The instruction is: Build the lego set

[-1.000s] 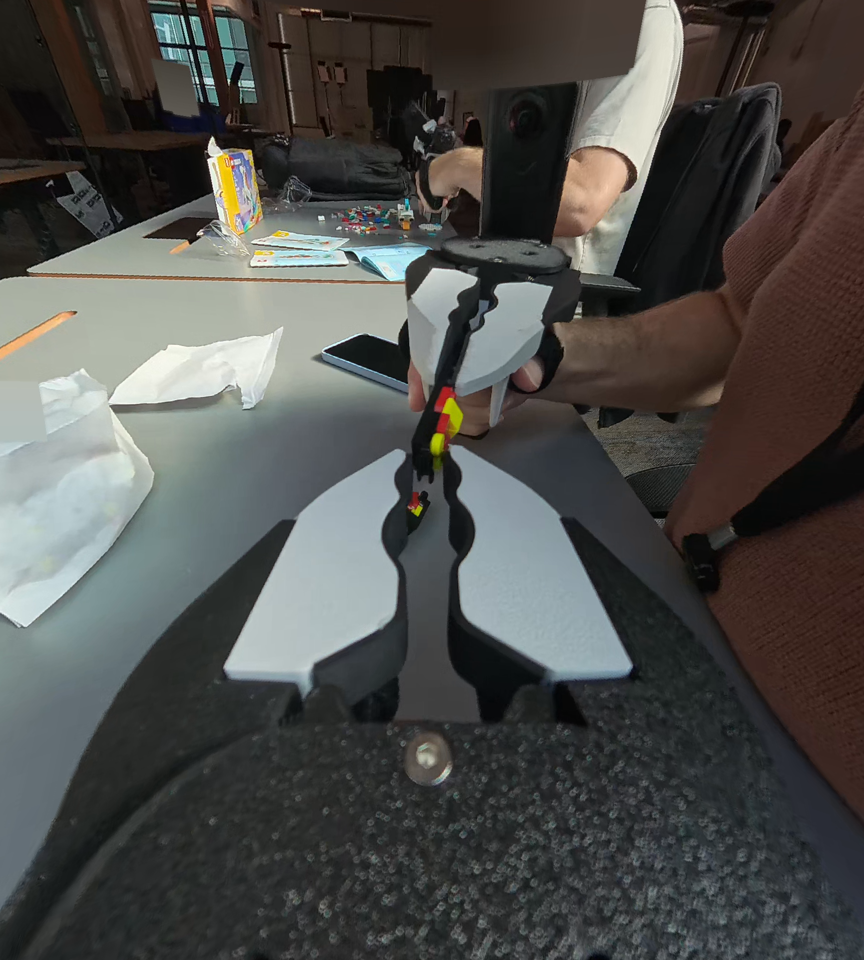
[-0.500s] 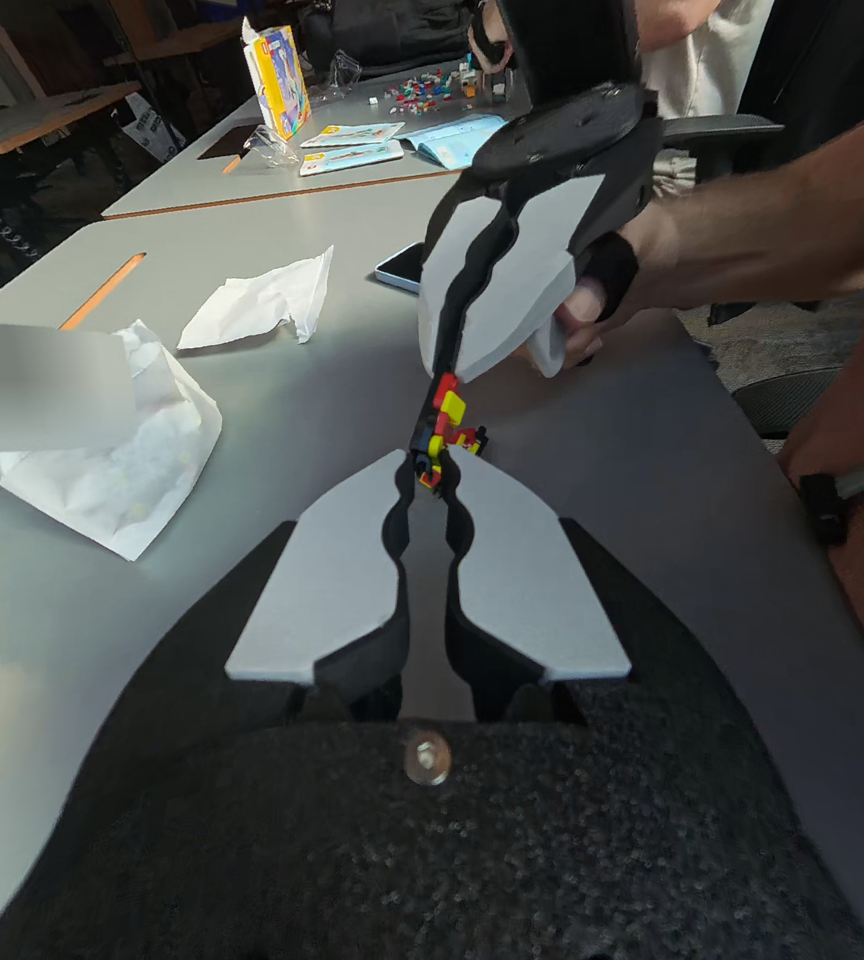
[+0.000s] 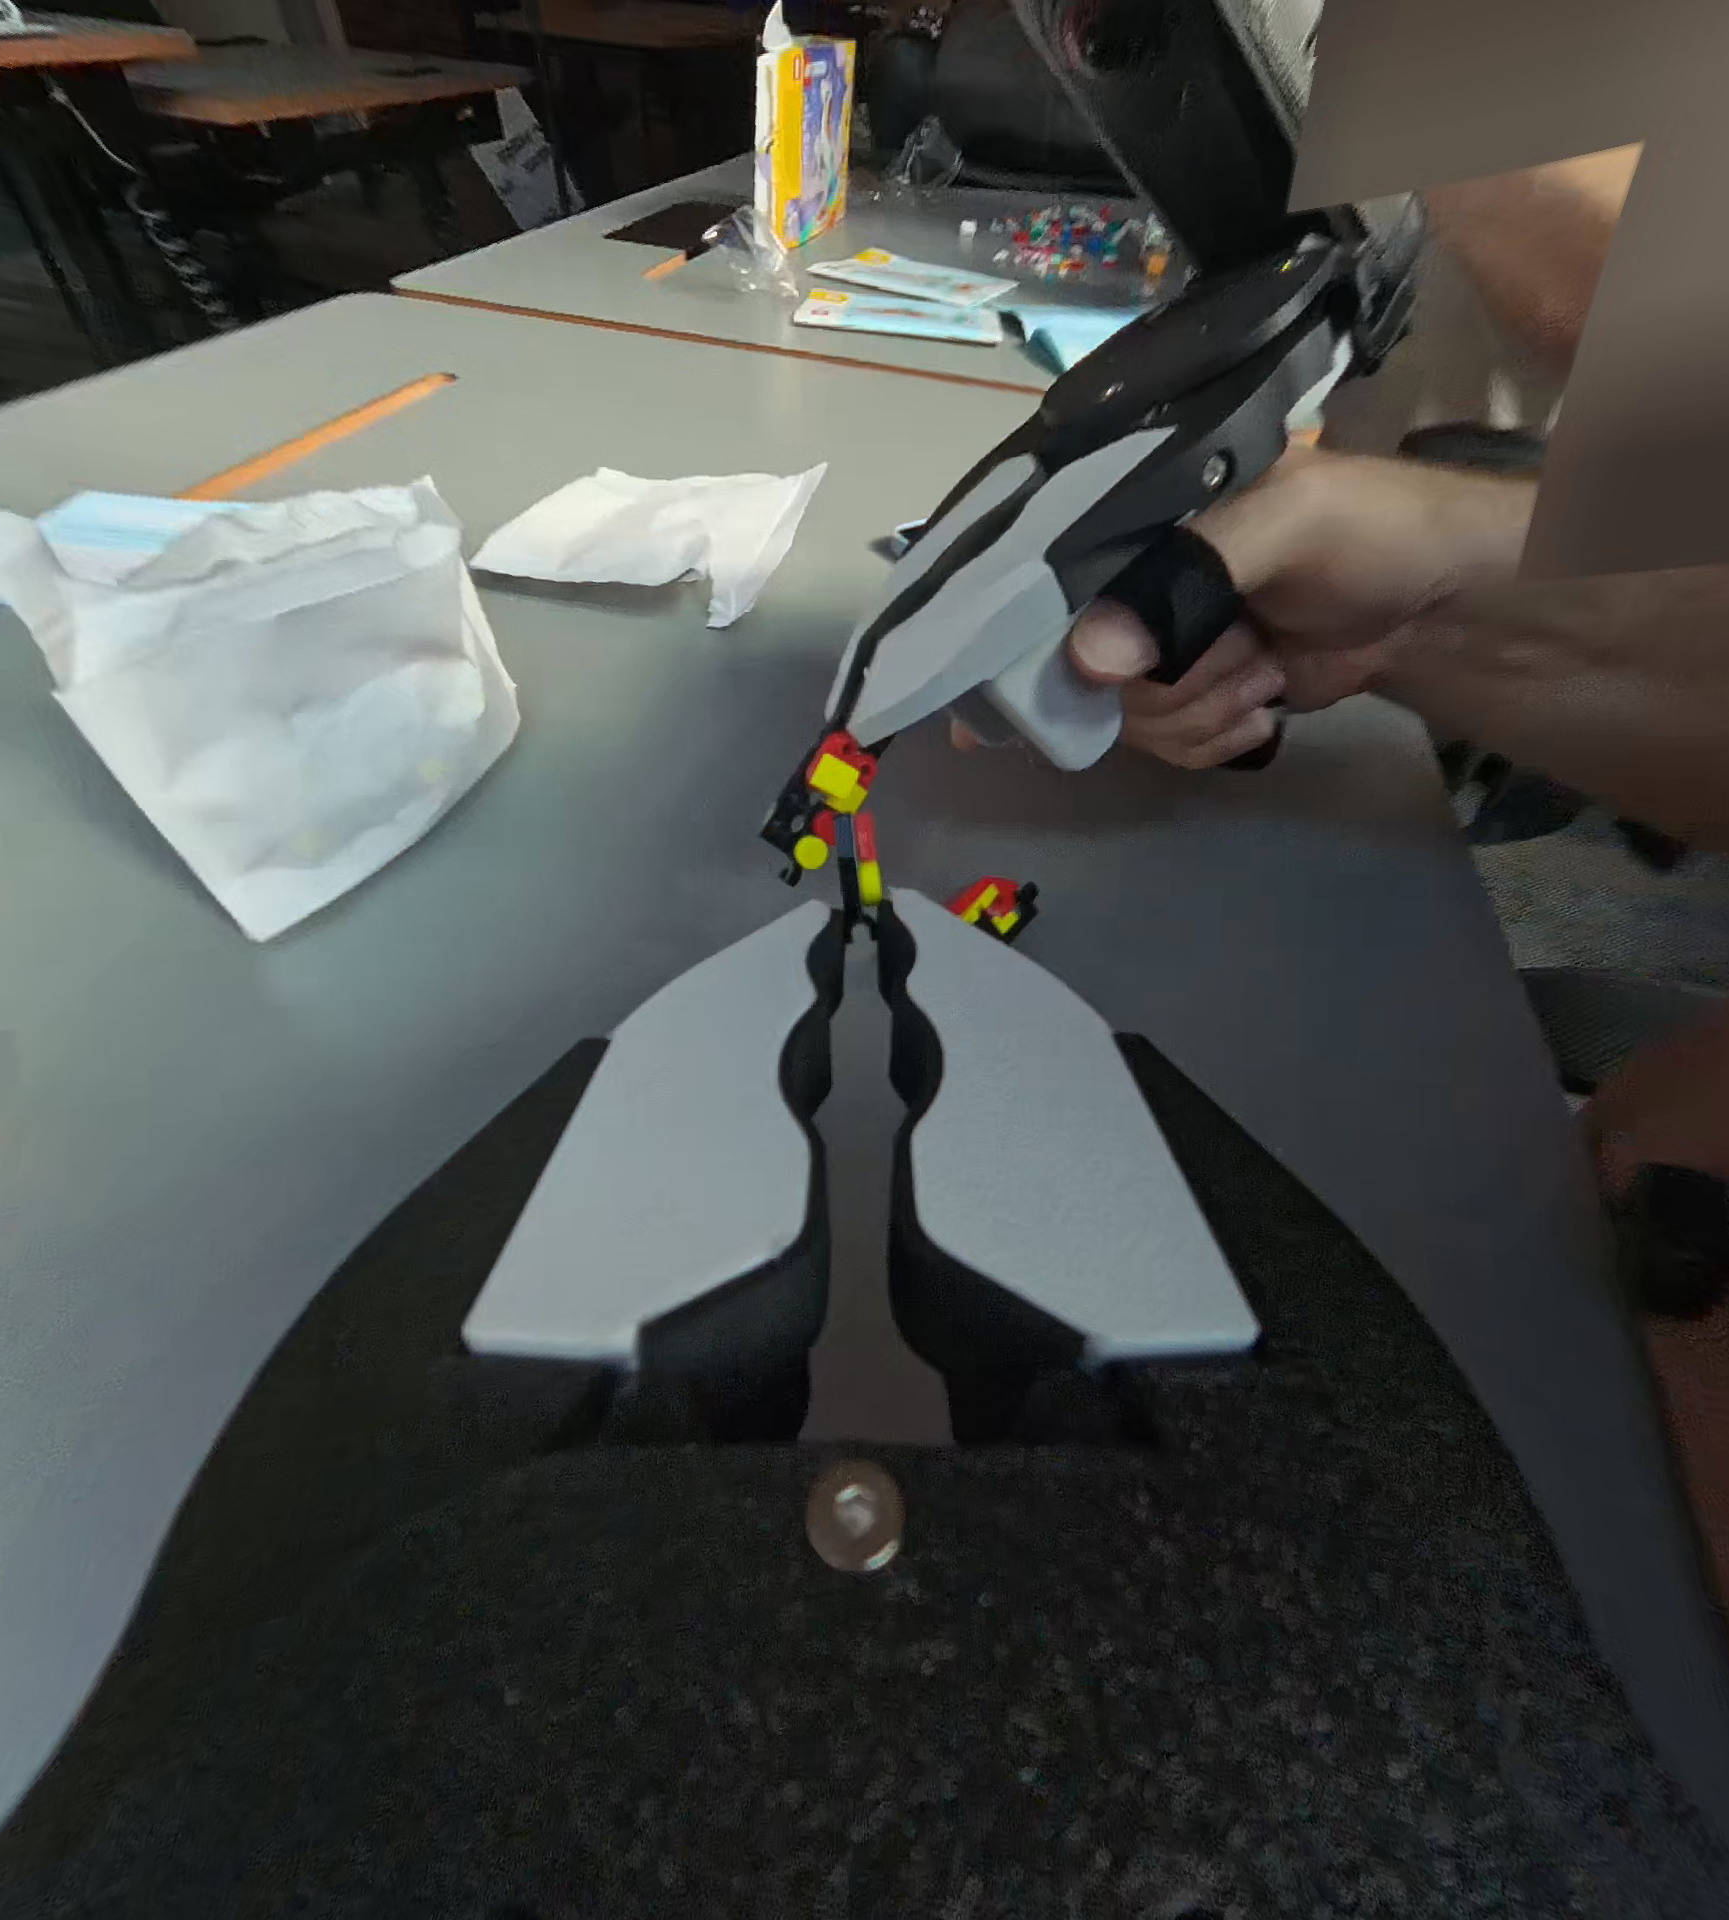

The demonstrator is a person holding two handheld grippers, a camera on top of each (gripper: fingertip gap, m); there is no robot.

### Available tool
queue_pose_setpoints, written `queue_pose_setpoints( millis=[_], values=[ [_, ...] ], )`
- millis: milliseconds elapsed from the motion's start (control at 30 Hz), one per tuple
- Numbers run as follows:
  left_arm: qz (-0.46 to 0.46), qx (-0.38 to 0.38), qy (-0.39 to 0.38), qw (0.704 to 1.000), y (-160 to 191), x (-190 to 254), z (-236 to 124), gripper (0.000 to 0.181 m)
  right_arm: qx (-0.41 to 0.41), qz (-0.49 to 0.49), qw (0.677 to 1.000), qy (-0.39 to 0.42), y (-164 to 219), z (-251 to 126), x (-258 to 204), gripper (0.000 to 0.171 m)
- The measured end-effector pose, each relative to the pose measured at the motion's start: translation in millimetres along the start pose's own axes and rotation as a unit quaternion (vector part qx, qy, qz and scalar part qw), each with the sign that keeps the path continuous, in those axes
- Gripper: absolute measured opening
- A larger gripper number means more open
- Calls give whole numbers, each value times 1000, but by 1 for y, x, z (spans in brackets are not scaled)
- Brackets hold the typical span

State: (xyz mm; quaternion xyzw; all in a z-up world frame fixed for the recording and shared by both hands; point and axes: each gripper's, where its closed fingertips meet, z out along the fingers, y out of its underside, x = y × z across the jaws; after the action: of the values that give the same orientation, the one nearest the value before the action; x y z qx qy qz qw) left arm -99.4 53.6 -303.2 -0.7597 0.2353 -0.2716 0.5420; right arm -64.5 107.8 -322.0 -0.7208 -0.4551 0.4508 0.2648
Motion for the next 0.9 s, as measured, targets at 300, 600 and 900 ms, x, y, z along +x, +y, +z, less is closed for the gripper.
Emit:
queue_pose_setpoints(
  millis=[300,600,900],
  values=[
    [-70,86,-16,994,-22,-25,-7,5,-96,-39,993,56,16,-3,49,34],
    [223,48,-166,959,-49,-18,18,5,171,-49,984,-32,-58,1,-55,19],
    [247,42,-172,953,-53,-11,25,5,201,-21,978,-49,-61,-5,-55,8]
  ],
)
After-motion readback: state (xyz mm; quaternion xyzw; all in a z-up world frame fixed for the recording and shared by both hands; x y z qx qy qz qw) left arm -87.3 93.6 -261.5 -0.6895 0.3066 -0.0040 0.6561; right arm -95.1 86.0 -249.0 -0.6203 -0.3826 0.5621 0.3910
